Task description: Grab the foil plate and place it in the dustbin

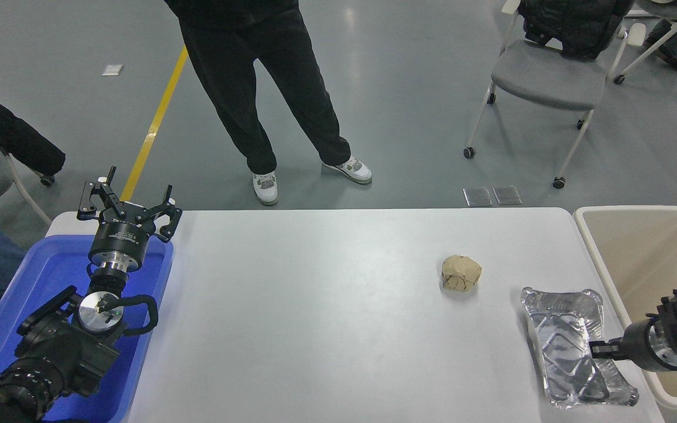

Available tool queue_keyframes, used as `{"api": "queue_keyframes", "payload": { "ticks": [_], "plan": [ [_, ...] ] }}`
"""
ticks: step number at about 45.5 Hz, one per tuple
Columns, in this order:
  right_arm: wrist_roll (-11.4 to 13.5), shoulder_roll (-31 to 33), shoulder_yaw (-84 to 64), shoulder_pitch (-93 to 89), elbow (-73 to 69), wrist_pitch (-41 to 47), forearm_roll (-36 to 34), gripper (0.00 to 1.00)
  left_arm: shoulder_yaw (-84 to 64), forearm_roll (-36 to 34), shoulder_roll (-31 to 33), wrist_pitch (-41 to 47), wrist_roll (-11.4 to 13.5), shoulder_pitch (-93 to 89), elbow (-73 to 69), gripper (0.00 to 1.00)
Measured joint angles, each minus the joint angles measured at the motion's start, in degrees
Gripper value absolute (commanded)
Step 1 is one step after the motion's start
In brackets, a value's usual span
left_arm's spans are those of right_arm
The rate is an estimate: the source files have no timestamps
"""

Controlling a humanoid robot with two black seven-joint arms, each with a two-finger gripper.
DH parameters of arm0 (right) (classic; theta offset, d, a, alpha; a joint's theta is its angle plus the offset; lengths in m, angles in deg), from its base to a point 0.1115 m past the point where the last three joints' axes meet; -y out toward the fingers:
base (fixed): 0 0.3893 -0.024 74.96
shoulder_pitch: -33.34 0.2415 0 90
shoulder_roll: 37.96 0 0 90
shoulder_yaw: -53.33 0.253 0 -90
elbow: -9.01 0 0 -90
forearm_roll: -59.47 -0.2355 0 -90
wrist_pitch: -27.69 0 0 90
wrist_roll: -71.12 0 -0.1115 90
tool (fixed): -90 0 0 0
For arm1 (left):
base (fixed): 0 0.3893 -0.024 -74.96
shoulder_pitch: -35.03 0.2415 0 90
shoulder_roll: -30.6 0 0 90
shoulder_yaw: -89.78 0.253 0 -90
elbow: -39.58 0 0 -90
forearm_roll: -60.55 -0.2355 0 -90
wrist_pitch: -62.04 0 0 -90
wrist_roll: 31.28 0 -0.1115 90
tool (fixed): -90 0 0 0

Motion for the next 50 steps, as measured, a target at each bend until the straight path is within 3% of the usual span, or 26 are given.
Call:
{"api": "queue_keyframes", "payload": {
  "ticks": [28,50],
  "plan": [
    [-0.25,6.79,-4.04,9.31,-7.09,0.64,0.60,0.00,0.00,0.00,0.01,0.00,-0.03,0.00,0.00,0.99],
    [-0.47,8.67,-19.77,30.05,-17.30,1.76,0.54,0.00,0.00,0.01,0.03,-0.11,-0.02,-0.02,0.01,0.99]
  ]
}}
